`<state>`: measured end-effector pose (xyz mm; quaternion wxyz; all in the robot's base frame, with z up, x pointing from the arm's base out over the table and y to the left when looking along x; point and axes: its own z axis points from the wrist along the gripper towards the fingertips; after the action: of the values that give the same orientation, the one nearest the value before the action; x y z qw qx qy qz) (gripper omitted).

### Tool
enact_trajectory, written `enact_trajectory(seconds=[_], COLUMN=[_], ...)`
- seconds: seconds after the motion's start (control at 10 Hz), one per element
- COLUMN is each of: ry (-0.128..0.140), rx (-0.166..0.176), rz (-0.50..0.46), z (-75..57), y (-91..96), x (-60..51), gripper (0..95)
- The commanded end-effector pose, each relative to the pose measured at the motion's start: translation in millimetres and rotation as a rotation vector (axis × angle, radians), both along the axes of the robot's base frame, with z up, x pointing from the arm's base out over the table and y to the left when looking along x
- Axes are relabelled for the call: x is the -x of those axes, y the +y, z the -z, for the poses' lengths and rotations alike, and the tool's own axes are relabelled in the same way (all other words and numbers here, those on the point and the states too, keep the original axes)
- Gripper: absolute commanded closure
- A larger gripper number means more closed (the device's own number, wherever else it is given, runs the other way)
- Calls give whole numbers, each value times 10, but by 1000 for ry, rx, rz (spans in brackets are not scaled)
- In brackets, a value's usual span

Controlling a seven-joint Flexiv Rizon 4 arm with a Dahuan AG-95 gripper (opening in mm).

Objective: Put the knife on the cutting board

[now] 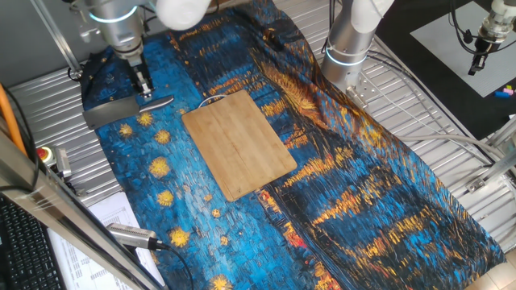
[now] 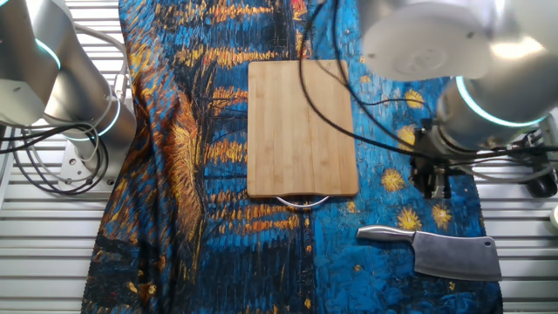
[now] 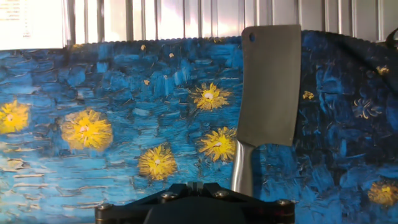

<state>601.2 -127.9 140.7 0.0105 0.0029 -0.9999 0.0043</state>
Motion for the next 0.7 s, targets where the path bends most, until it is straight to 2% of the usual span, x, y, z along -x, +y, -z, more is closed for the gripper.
enact_trajectory(seconds=[0.1,0.2,0.4,0.7], ry=[6,16,1,3], rx=[-21,-4,27,39], rz=[-35,3,32,-20], z=[-2,-2,-2,17], y=[5,5,5,-13], x=[13,13,13,21], gripper=[950,950,950,950])
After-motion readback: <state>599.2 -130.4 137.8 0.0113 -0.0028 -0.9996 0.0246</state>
